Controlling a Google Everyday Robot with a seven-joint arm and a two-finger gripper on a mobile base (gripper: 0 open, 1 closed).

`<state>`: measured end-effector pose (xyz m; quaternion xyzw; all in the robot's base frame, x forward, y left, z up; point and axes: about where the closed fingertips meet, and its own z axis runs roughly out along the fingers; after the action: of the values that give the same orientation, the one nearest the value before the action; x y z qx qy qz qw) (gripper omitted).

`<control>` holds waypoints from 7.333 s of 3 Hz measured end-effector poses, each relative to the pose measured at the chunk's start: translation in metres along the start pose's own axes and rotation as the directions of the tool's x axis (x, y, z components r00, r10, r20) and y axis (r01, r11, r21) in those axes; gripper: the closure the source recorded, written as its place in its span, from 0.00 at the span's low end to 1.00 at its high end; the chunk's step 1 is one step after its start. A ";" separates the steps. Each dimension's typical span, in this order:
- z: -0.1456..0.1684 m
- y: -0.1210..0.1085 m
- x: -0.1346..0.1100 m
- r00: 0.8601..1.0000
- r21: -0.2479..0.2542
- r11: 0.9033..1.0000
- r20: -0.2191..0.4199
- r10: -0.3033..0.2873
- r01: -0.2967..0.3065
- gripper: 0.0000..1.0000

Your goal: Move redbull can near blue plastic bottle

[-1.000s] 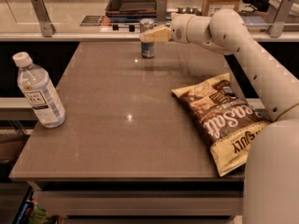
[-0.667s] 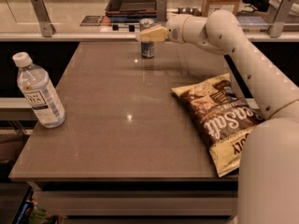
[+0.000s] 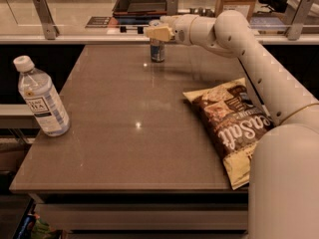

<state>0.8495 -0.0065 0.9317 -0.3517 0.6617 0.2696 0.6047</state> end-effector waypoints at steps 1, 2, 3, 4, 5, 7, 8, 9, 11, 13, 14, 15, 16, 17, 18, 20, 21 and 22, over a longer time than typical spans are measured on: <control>0.003 0.002 0.000 1.000 -0.005 1.000 0.000 0.001 -0.001 0.62; 0.006 0.004 0.001 1.000 -0.009 1.000 -0.001 0.002 -0.002 0.85; 0.008 0.007 0.002 1.000 -0.014 1.000 -0.001 0.003 -0.003 1.00; 0.008 0.007 0.002 1.000 -0.014 1.000 -0.001 0.003 -0.003 1.00; 0.002 0.008 -0.010 1.000 -0.012 1.000 -0.012 0.004 -0.004 1.00; -0.048 0.007 -0.053 0.997 0.091 0.995 -0.061 -0.040 0.045 1.00; -0.062 0.026 -0.058 0.999 0.073 0.996 -0.031 -0.041 0.044 1.00; -0.060 0.061 -0.063 0.999 0.019 0.999 0.021 -0.049 0.049 1.00; -0.040 0.151 -0.071 0.998 -0.065 0.996 0.032 -0.053 0.055 1.00; -0.037 0.225 -0.066 0.999 -0.105 0.994 0.043 -0.018 0.022 1.00; -0.039 0.254 -0.061 0.998 -0.131 0.991 0.055 -0.009 0.016 1.00; -0.043 0.282 -0.055 0.999 -0.147 0.989 0.051 -0.009 0.017 1.00; -0.045 0.308 -0.047 0.999 -0.160 0.987 0.033 -0.015 0.020 1.00; -0.045 0.329 -0.038 1.000 -0.165 0.986 -0.001 -0.016 0.016 1.00; -0.042 0.343 -0.027 0.999 -0.164 0.986 -0.038 -0.016 0.010 1.00; -0.038 0.355 -0.020 0.999 -0.175 0.984 -0.047 -0.024 0.016 0.82; -0.037 0.357 -0.021 0.999 -0.178 0.984 -0.046 -0.027 0.018 0.59; -0.037 0.359 -0.022 0.999 -0.180 0.983 -0.046 -0.030 0.021 0.35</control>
Offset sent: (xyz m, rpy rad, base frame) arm 0.0000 0.0030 -0.0009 0.0004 0.0013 0.0039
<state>0.5430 0.1861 0.9332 -0.4196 0.6445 0.3120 0.5578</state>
